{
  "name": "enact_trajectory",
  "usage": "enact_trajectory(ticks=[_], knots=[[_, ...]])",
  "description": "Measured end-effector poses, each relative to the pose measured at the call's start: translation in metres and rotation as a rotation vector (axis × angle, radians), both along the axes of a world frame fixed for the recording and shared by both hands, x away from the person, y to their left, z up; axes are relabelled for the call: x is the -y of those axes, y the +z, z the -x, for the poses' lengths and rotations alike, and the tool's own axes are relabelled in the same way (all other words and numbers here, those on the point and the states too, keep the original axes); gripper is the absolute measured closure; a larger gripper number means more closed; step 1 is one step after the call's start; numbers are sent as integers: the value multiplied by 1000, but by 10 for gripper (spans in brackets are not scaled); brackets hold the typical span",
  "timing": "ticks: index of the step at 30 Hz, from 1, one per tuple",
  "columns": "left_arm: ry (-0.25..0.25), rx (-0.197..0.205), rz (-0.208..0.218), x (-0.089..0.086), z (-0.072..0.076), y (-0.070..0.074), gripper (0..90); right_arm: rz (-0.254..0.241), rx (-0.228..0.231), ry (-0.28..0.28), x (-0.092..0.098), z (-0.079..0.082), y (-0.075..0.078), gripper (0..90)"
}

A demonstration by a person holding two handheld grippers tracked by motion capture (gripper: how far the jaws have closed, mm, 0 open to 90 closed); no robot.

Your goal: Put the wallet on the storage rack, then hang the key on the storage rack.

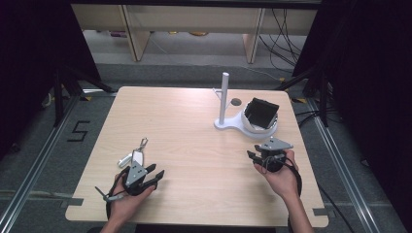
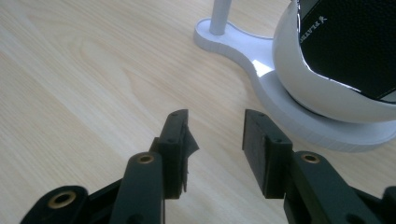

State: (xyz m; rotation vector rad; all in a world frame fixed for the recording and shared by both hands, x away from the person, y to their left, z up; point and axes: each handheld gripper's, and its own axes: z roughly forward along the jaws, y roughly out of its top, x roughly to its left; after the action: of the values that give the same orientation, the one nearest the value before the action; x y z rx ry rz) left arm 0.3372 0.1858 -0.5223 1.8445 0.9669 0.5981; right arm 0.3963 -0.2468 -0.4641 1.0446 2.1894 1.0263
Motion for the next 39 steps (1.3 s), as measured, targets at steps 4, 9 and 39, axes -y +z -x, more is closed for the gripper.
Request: enact_trajectory(ticks=[4,9,39], knots=[[5,-1,2,-1,0,1,575,-45,-19,-3,-3,5,-3,596],[19,8,14,-4,-4,10,575,-38,-16,16,-4,5,0,589],[151,-489,-322,-43,-131,67,619,-5,-86,81,-9,8,3,564]])
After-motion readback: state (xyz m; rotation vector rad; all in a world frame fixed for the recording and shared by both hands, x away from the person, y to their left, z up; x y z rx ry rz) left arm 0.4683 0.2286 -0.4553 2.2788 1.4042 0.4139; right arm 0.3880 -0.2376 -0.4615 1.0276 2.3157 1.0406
